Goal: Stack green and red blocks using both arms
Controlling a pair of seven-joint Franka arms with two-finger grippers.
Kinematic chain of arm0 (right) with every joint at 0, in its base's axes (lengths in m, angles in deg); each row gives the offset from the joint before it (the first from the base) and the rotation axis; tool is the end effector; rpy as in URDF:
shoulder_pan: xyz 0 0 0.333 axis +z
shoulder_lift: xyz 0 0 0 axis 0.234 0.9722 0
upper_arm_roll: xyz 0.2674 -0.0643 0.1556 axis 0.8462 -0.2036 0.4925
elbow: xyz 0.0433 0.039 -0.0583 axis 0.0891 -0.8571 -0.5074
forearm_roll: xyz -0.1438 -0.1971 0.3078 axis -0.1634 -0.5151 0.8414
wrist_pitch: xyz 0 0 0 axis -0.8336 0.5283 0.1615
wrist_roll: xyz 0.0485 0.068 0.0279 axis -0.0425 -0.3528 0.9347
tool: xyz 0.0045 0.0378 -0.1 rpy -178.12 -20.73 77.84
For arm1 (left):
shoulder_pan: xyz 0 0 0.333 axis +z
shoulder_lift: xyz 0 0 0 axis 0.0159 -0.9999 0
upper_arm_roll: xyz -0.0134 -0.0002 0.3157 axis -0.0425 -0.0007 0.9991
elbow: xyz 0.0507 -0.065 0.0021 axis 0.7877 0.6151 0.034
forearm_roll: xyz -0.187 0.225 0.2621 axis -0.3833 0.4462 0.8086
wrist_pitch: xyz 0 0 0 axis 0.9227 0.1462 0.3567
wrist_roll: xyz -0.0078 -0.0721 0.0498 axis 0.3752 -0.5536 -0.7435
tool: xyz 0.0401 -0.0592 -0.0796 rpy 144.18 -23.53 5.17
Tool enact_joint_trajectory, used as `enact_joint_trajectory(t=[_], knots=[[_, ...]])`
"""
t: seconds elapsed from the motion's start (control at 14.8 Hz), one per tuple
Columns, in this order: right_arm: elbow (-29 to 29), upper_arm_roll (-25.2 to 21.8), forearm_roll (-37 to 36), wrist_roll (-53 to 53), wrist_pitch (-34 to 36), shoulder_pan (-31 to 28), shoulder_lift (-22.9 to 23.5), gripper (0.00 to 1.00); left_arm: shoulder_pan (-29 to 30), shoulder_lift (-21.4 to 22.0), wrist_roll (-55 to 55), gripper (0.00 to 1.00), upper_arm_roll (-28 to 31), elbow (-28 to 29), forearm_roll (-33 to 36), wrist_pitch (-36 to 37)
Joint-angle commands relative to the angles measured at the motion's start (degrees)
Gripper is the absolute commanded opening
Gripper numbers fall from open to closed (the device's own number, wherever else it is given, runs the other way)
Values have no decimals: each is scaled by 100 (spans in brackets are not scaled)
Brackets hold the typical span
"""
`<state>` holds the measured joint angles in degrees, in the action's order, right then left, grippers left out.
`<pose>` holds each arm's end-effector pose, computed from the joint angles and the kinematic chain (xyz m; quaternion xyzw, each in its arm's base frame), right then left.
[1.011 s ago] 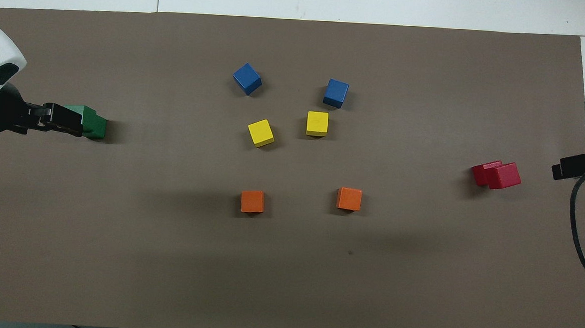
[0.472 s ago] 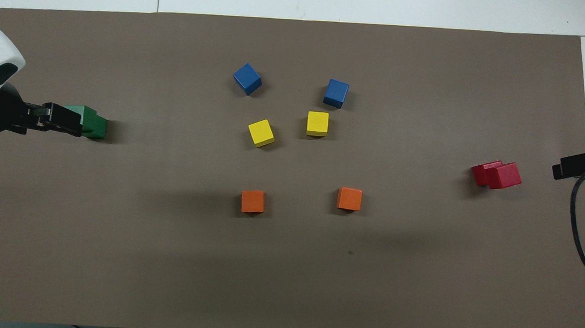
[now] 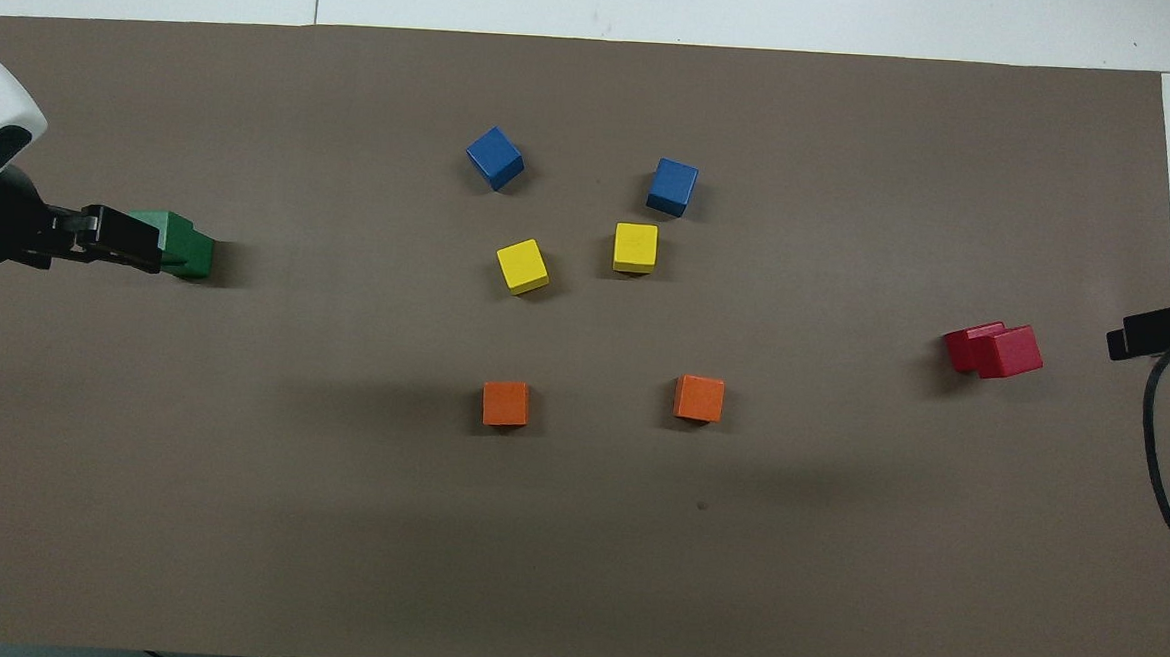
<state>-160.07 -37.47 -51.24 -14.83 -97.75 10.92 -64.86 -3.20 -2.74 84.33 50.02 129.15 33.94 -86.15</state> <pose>0.5199 -0.0382 0.6379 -0.9992 -0.0255 0.0261 0.0147 0.5565 -0.0508 0.5884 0.9993 -0.0345 -0.0137 0.0000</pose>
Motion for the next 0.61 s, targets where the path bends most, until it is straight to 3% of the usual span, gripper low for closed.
enact_joint_trajectory(t=[0.0,0.54], knots=[[-26,85,-36,-74,14,-99,-38,100,18,21,-51,100,-24,12,96,3],[-26,85,-326,-92,-100,-117,-38,100,18,21,-51,100,-15,12,96,3]])
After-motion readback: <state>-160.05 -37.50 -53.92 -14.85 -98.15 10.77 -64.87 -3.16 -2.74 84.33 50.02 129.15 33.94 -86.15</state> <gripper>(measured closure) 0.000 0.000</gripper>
